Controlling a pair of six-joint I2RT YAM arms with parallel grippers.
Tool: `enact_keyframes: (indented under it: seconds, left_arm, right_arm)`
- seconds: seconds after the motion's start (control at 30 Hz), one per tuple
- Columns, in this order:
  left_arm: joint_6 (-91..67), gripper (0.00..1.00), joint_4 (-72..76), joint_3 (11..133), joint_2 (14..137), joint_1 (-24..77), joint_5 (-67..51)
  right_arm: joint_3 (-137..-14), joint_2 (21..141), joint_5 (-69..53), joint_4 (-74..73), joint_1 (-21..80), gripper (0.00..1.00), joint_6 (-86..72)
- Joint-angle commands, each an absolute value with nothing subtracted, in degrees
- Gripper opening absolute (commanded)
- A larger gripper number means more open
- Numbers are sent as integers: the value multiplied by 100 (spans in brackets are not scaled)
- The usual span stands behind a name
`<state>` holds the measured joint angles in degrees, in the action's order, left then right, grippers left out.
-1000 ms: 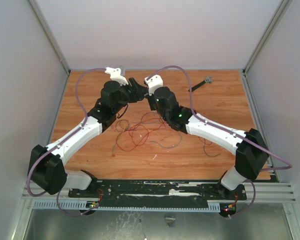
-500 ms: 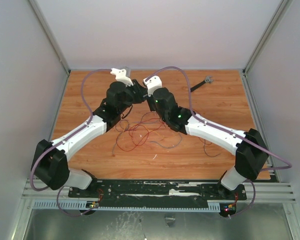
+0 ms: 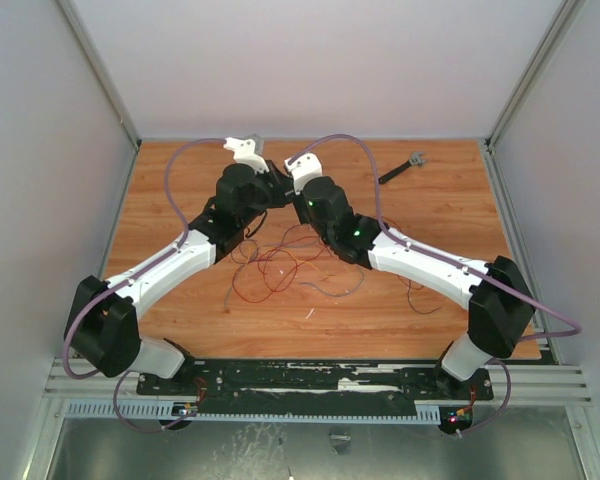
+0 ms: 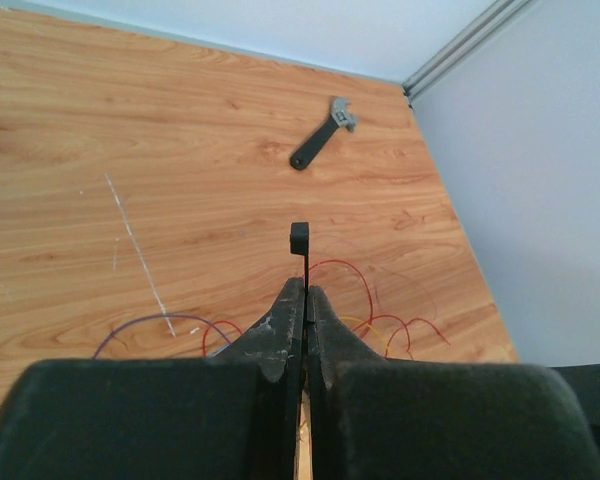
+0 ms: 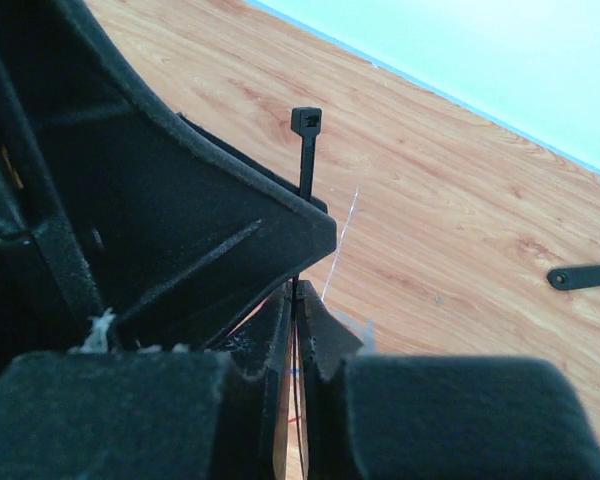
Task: Zip-tie the wires
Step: Pick up the ribbon from the center of the board.
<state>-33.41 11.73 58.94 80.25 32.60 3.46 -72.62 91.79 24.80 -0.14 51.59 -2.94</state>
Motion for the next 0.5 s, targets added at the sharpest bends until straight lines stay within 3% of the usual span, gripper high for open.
enact_keyframes:
  seconds: [0.0,0.17,0.47]
  left_arm:
    - [-3279,0,1507,6055,8032,3313,444]
    - [-3267,0,1741,6003,8021,3186,23]
    - [-2743,0,2312,6063,8499,2457,-1477]
  right_arm:
    - [-7341,9068,2489,-4,5215,6,-315]
    - [-7123,8767,2297,-26,5169,23,-374]
    - [-5735,7149,1829,-44,4653,34,-641]
